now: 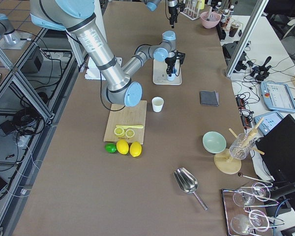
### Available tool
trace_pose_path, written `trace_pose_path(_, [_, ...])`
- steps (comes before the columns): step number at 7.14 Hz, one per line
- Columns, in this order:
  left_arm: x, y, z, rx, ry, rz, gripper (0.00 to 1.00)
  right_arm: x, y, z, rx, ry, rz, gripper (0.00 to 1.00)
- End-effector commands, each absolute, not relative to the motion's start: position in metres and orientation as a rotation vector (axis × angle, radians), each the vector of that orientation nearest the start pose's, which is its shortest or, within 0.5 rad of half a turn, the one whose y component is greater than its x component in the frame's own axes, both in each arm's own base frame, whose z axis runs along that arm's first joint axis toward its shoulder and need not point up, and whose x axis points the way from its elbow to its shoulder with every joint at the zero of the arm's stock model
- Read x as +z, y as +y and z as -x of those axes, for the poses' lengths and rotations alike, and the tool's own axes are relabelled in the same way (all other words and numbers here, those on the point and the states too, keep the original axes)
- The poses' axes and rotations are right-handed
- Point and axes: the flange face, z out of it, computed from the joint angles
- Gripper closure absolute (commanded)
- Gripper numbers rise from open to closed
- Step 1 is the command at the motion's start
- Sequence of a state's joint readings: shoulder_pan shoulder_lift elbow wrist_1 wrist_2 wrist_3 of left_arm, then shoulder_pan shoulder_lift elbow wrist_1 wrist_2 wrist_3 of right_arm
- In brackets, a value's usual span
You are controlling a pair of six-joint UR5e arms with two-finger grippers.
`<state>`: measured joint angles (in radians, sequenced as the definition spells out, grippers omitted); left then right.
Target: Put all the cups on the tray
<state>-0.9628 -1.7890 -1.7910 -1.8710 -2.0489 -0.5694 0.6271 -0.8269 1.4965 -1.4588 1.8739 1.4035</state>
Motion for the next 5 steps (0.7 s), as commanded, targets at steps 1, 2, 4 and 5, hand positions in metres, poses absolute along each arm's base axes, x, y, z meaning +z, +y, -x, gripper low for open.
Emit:
trace_pose_path(1, [0.422, -0.509, -0.273, 0.219, 0.801, -0.334, 0.00, 0.202, -0.533, 0.490, 0.316, -0.900, -0.022, 0.00])
trace_pose_path(2, [0.433, -0.493, -0.298, 0.213, 0.825, -0.310, 0.02, 0.208, -0.542, 0.462, 0.319, -0.899, -0.005, 0.00])
trace_pose_path(4, [0.441, -0.479, -0.325, 0.214, 0.838, -0.275, 0.30, 0.228, -0.523, 0.398, 0.228, -0.846, -0.031, 0.00])
trace_pose_path(5, [0.458, -0.481, -0.326, 0.209, 0.819, -0.253, 0.48, 0.239, -0.516, 0.371, 0.208, -0.846, -0.022, 0.00])
